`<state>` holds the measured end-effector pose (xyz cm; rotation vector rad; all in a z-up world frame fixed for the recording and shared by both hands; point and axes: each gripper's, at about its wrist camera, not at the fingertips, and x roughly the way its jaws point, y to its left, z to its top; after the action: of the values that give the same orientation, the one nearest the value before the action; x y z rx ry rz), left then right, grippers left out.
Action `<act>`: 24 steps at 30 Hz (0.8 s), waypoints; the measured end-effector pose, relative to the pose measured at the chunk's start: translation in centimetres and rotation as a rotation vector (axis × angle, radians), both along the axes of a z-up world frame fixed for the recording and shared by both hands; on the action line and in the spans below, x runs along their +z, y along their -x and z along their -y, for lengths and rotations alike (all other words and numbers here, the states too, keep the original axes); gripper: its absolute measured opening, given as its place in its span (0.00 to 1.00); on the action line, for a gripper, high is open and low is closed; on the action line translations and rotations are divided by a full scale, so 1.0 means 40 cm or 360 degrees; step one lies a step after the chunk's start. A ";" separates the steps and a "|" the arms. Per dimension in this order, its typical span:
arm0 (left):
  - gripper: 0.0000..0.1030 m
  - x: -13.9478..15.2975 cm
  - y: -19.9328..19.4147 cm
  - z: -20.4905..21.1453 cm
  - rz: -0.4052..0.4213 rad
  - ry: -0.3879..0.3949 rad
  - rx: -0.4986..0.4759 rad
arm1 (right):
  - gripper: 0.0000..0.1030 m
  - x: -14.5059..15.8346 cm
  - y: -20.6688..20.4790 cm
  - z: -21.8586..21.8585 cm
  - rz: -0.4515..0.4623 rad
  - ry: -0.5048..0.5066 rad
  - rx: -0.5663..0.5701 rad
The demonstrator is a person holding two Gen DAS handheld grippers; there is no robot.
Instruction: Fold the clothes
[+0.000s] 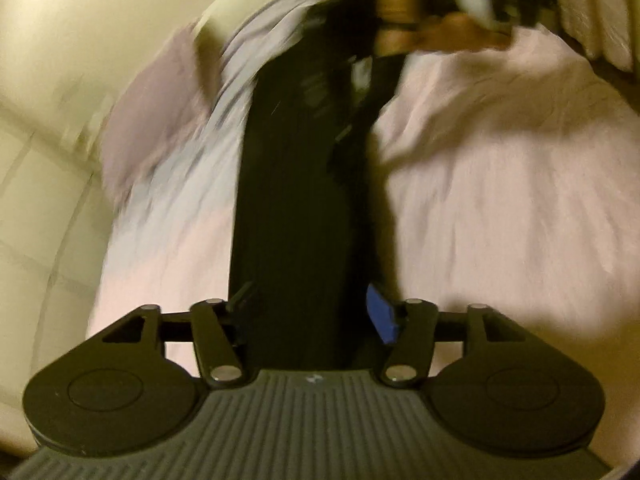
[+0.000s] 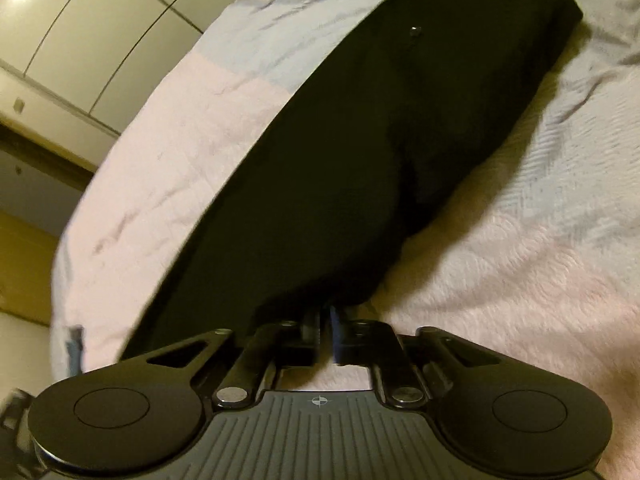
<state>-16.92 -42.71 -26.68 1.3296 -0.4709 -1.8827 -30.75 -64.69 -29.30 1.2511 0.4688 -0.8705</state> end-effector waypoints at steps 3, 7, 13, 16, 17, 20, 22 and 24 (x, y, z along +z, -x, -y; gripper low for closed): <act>0.61 -0.090 0.070 0.068 0.0206 0.0063 -0.0152 | 0.03 0.015 0.023 0.036 0.0136 -0.0018 -0.0048; 0.21 -0.091 0.074 0.162 0.0144 -0.0067 -0.0059 | 0.03 0.040 0.050 0.053 0.0200 0.0040 -0.0087; 0.07 0.014 -0.026 0.297 -0.0269 -0.0403 0.0188 | 0.04 0.059 0.072 -0.039 0.0030 0.0219 -0.0098; 0.07 0.049 -0.074 0.346 -0.0431 -0.0576 0.0268 | 0.28 0.024 0.050 -0.102 -0.0064 0.0191 -0.0095; 0.07 0.056 -0.084 0.358 -0.0459 -0.0610 0.0289 | 0.41 0.011 0.039 -0.115 -0.0071 0.0172 -0.0111; 0.06 0.071 -0.099 0.394 -0.0506 -0.0670 0.0314 | 0.71 -0.019 -0.005 -0.136 -0.0051 0.0205 -0.0196; 0.06 0.083 -0.103 0.414 -0.0538 -0.0705 0.0330 | 0.71 -0.038 -0.039 -0.128 -0.0029 0.0225 -0.0236; 0.05 0.094 -0.102 0.426 -0.0565 -0.0725 0.0325 | 0.71 -0.053 -0.072 -0.107 -0.0036 0.0264 -0.0271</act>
<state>-12.82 -59.76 -22.93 1.2221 0.2815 -2.0621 -27.88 -60.42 -31.43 1.1411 0.3040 -1.0469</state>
